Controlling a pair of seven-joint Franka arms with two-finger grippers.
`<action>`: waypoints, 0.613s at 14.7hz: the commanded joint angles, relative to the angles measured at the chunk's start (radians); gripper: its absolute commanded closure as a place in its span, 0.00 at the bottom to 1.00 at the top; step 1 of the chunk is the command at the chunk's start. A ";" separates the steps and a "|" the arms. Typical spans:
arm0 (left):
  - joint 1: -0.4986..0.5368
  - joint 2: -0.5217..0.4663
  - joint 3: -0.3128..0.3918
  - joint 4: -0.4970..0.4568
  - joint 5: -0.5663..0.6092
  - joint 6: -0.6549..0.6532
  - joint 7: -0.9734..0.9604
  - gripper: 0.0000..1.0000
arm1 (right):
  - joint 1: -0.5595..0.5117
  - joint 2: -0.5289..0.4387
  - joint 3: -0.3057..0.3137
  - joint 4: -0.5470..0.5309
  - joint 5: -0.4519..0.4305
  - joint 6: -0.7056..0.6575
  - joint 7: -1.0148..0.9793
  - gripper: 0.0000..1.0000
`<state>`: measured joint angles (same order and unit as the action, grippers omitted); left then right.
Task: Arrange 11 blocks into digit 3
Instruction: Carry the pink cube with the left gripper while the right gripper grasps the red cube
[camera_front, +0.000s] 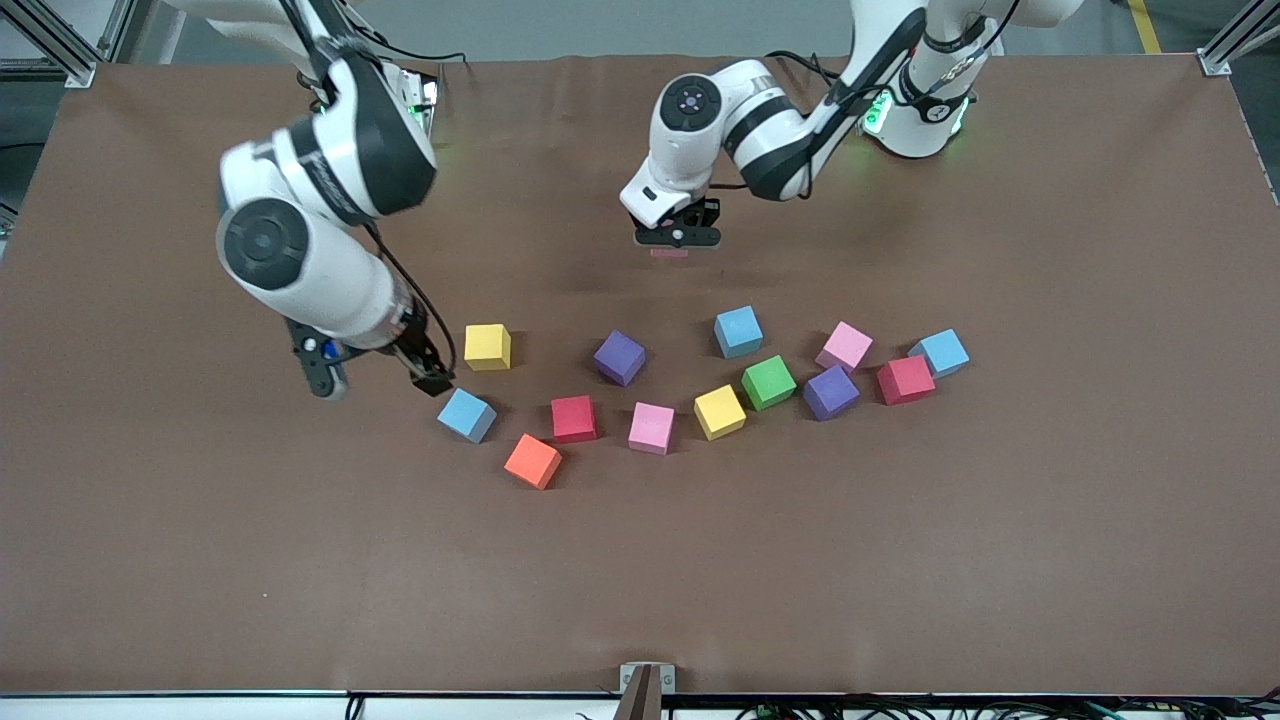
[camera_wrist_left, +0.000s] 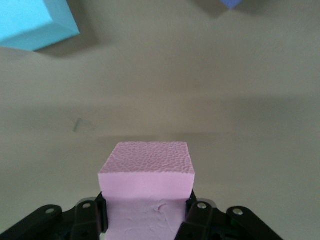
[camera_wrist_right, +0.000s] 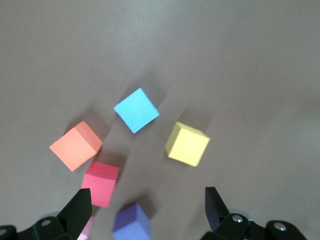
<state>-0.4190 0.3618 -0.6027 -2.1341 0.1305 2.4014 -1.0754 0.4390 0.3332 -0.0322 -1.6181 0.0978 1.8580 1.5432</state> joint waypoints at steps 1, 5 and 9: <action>-0.014 0.107 0.006 0.063 0.141 0.015 -0.112 0.58 | 0.027 0.044 -0.009 0.006 0.007 0.075 0.121 0.00; -0.059 0.178 0.012 0.124 0.169 0.015 -0.129 0.58 | 0.104 0.150 -0.009 0.018 0.002 0.191 0.251 0.00; -0.138 0.207 0.075 0.166 0.201 0.015 -0.150 0.58 | 0.158 0.256 -0.009 0.043 0.010 0.283 0.302 0.00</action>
<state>-0.5043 0.5526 -0.5689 -2.0062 0.2998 2.4186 -1.1904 0.5687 0.5355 -0.0321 -1.6124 0.0979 2.1178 1.8001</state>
